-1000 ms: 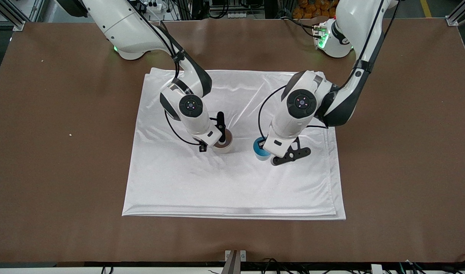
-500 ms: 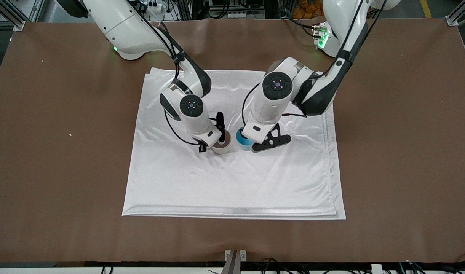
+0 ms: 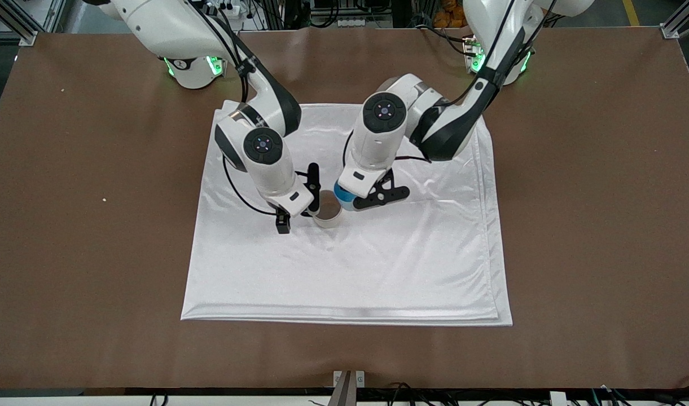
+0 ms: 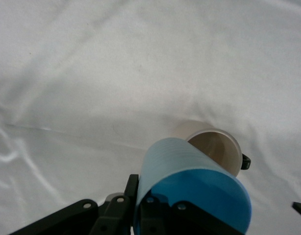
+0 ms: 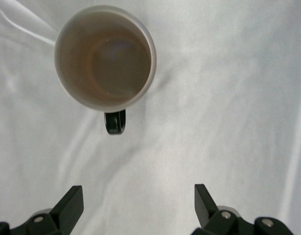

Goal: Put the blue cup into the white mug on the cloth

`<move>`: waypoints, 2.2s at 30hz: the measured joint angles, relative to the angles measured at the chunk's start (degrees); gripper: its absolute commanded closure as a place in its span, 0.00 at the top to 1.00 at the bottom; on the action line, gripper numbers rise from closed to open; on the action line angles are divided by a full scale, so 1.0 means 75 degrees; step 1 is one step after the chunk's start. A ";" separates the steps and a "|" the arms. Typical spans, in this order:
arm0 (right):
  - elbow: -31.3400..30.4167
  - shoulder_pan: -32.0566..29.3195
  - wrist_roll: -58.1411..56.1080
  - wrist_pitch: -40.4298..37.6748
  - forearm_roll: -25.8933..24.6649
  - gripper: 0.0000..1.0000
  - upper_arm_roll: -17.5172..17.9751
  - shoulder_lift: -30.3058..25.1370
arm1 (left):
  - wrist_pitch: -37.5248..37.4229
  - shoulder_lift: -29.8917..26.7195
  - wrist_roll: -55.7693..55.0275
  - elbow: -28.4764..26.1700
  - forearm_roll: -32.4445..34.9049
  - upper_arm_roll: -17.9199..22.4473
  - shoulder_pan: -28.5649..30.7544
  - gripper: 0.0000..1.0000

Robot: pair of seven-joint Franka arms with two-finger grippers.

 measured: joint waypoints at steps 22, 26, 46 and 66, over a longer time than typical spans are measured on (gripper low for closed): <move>0.0002 -0.1741 -0.0209 -0.1981 0.0165 1.00 -0.0005 -0.2120 | 0.0500 0.0579 -0.0118 0.0088 0.0000 0.0030 -0.0618 0.00; 0.0002 -0.2005 -0.0235 -0.2053 0.0171 1.00 -0.0007 -0.2342 | 0.0751 0.0678 -0.0118 0.0113 0.0000 0.0049 -0.0626 0.00; 0.0102 -0.3624 -0.0221 -0.2874 0.0658 1.00 -0.0055 -0.3110 | 0.1558 0.1174 -0.0117 0.0127 0.0030 0.0098 -0.0627 0.30; 0.0485 -0.4379 0.2626 -0.3972 0.0698 1.00 0.0095 -0.3187 | 0.1600 0.1240 -0.0031 0.0278 0.0321 0.0201 -0.0618 1.00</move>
